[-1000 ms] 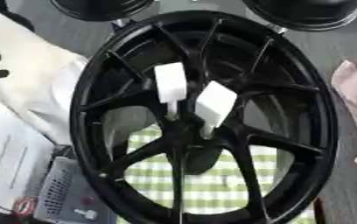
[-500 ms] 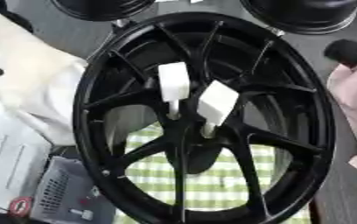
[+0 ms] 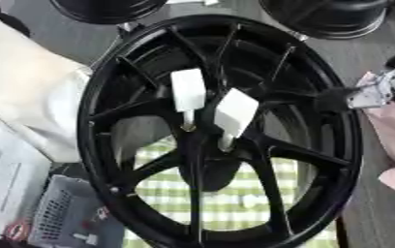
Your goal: Pull the pin out of the wheel hub.
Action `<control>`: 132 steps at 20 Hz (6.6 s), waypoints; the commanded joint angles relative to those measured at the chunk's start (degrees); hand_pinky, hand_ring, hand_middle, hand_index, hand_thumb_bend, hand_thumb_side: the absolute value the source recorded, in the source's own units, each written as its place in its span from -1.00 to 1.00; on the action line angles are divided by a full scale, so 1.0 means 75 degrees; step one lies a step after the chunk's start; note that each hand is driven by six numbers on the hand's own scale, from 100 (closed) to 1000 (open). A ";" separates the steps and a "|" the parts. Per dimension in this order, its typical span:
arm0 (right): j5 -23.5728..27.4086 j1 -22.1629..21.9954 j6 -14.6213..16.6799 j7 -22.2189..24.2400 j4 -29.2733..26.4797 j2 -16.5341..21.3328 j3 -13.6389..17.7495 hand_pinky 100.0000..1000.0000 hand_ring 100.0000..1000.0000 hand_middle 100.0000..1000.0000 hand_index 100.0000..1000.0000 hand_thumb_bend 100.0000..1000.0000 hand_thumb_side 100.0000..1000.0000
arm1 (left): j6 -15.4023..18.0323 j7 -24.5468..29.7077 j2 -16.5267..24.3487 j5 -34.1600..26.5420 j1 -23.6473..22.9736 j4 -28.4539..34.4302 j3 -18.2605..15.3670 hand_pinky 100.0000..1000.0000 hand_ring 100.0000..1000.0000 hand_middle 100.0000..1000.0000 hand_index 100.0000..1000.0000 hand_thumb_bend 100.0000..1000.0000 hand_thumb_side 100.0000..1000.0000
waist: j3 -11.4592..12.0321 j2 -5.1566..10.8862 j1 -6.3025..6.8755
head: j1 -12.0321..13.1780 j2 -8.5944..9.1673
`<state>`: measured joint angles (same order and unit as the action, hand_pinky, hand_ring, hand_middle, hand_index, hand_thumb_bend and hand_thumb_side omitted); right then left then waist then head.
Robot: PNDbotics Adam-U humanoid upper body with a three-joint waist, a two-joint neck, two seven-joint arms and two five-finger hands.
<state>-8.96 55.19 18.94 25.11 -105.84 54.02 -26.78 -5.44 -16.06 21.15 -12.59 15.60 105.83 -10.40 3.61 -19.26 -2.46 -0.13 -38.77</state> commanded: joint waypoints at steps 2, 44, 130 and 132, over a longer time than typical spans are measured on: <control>-0.0194 0.0548 0.0549 0.0557 0.0302 -0.0244 -0.0279 0.71 0.53 0.43 0.54 0.05 -0.65 | 0.0003 0.0046 0.0239 0.0006 0.0073 0.0081 0.0011 0.23 0.42 0.11 0.38 0.32 -0.10 | 0.0078 0.0251 -0.0023 | -0.0150 -0.0148; 0.1568 0.1821 0.1011 0.3581 0.2236 -0.1493 -0.1104 0.61 0.06 0.17 0.46 0.10 -0.84 | 0.0007 0.0010 0.0119 -0.0030 0.0214 0.0037 -0.0032 0.23 0.41 0.10 0.37 0.33 -0.11 | 0.0257 0.0144 -0.0071 | -0.0440 -0.0588; 0.1346 0.1758 0.0511 0.3581 0.1696 -0.1598 -0.1097 0.48 -0.04 -0.40 -0.11 -0.30 -1.00 | -0.0014 0.0046 -0.0039 -0.0079 0.0317 0.0016 -0.0028 0.24 0.40 0.07 0.36 0.33 -0.12 | 0.0417 -0.0043 -0.0101 | -0.1026 0.0235; 0.1432 0.1828 0.0461 0.3581 0.1650 -0.1583 -0.0830 0.48 -0.04 -0.40 -0.11 -0.31 -1.00 | -0.0012 0.0044 -0.0035 -0.0076 0.0321 0.0017 -0.0030 0.24 0.40 0.07 0.36 0.33 -0.12 | 0.0419 -0.0026 -0.0097 | -0.1017 0.0231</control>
<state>0.85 67.58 19.08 48.40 -92.30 40.95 -34.89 -5.60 -15.75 20.09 -13.16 17.53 105.17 -10.23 6.75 -20.78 -3.60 -7.71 -37.56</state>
